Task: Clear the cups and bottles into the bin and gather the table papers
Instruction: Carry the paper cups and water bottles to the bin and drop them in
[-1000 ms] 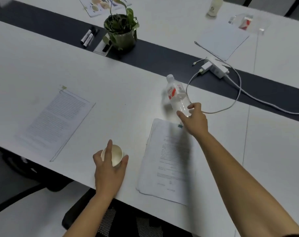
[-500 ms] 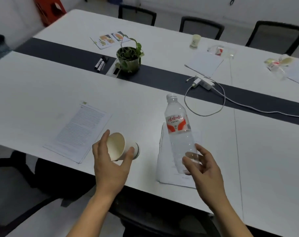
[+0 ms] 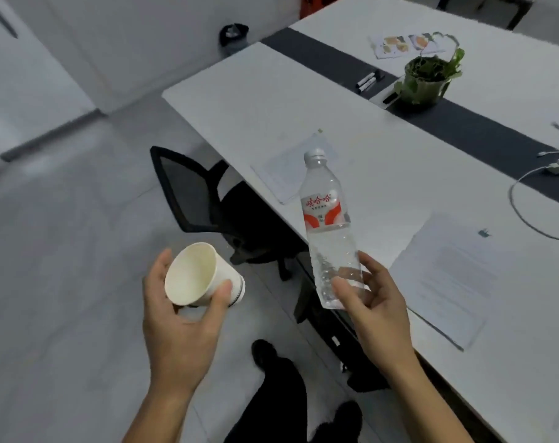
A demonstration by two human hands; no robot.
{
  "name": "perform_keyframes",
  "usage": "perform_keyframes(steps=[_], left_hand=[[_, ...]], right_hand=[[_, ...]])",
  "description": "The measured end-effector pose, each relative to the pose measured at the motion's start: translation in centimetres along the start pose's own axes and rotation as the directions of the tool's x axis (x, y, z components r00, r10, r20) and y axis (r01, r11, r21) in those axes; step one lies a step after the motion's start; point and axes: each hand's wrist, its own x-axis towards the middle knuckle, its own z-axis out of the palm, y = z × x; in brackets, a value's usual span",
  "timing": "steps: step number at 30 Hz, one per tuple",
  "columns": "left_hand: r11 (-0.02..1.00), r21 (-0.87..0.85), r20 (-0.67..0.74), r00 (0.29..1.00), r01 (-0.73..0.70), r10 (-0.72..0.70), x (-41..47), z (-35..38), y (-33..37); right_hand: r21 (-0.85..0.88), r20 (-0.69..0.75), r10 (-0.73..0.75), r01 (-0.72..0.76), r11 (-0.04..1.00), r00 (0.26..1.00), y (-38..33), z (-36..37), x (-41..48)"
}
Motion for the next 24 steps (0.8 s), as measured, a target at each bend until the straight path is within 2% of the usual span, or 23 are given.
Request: perform_keyframes(steps=[5, 9, 13, 17, 21, 24], left_hand=[[0.997, -0.052, -0.294, 0.954, 0.048, -0.061, -0.5, -10.4, -2.2], [0.995, -0.041, -0.411, 0.907, 0.088, -0.097, 0.2, -16.4, -6.0], [0.984, -0.099, -0.44, 0.881, 0.147, -0.176, 2.8, -22.2, -10.7], [0.984, -0.099, -0.455, 0.873, 0.146, -0.175, 7.6, -27.9, -14.5], [0.988, -0.063, -0.43, 0.889, 0.142, -0.156, 14.2, -31.5, -16.4], [0.989, -0.054, -0.369, 0.918, 0.138, -0.148, 20.3, -31.7, -17.3]], right_hand=[[-0.053, 0.279, -0.062, 0.08, 0.995, 0.958, -1.4, 8.2, -2.0], [-0.137, 0.41, -0.046, 0.111, 0.984, 0.911, -0.3, 15.4, -2.8], [-0.199, 0.449, 0.007, 0.092, 0.976, 0.894, 0.6, 24.3, -3.6], [-0.208, 0.481, 0.023, 0.089, 0.974, 0.876, 0.9, 34.3, -3.5], [-0.175, 0.464, 0.015, 0.075, 0.982, 0.886, -0.1, 41.1, -2.0], [-0.156, 0.429, 0.008, 0.065, 0.986, 0.903, -0.8, 44.5, 0.5]])
